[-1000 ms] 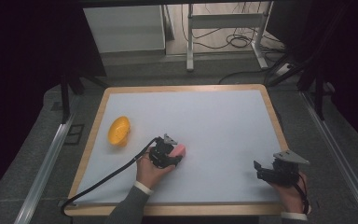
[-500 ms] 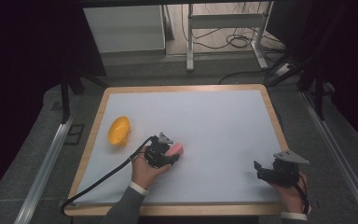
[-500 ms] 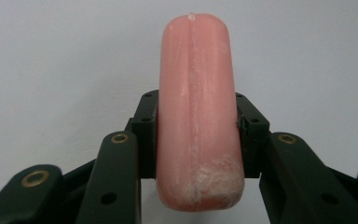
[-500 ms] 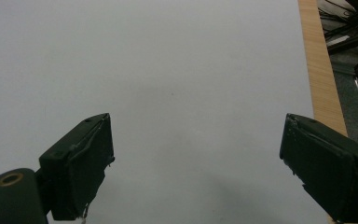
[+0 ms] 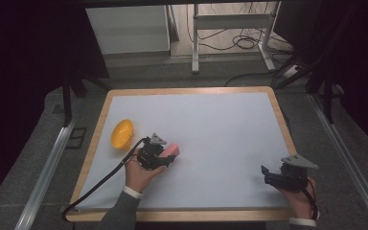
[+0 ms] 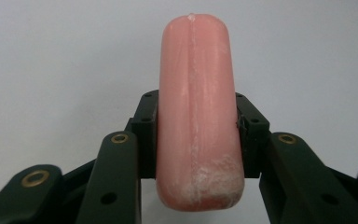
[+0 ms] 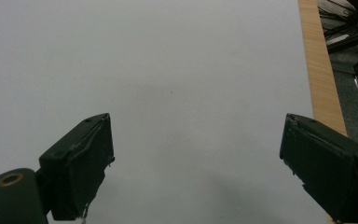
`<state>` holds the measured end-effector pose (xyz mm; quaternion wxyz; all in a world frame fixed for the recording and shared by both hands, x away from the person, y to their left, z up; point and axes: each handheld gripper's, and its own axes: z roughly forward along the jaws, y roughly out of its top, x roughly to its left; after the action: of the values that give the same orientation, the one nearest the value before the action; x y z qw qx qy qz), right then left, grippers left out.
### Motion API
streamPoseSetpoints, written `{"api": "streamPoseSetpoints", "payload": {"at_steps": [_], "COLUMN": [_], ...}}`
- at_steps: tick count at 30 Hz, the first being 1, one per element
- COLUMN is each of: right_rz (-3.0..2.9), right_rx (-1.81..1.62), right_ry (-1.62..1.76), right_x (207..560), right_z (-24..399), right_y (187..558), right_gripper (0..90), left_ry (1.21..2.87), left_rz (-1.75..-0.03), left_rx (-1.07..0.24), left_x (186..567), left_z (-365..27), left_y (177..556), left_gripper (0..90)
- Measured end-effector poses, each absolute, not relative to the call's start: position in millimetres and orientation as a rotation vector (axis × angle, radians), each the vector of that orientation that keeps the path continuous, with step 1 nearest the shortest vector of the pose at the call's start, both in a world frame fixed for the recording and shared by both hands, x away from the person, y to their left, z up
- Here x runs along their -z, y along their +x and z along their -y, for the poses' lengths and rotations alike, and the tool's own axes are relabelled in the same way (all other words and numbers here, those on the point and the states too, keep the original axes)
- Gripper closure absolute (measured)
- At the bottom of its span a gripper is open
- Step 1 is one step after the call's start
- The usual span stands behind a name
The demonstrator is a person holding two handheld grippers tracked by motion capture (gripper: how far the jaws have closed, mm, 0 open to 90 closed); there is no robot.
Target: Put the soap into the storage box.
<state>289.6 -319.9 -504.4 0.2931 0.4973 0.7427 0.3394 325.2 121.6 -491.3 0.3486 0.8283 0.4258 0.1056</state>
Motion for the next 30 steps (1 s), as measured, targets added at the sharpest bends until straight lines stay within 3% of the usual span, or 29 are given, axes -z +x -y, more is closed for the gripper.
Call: {"api": "streamPoseSetpoints", "payload": {"at_steps": [30], "right_rz": [-1.991], "right_rx": [-0.898], "right_ry": [1.307], "right_x": [506.0], "right_z": [316.5], "right_y": [289.6], "right_gripper": [10.5], "left_ry": [2.099], "left_rz": [-1.139], "left_rx": [-0.312], "left_x": [475.7], "left_z": [-152.7], "left_y": [324.9], "left_gripper": [60.2]}}
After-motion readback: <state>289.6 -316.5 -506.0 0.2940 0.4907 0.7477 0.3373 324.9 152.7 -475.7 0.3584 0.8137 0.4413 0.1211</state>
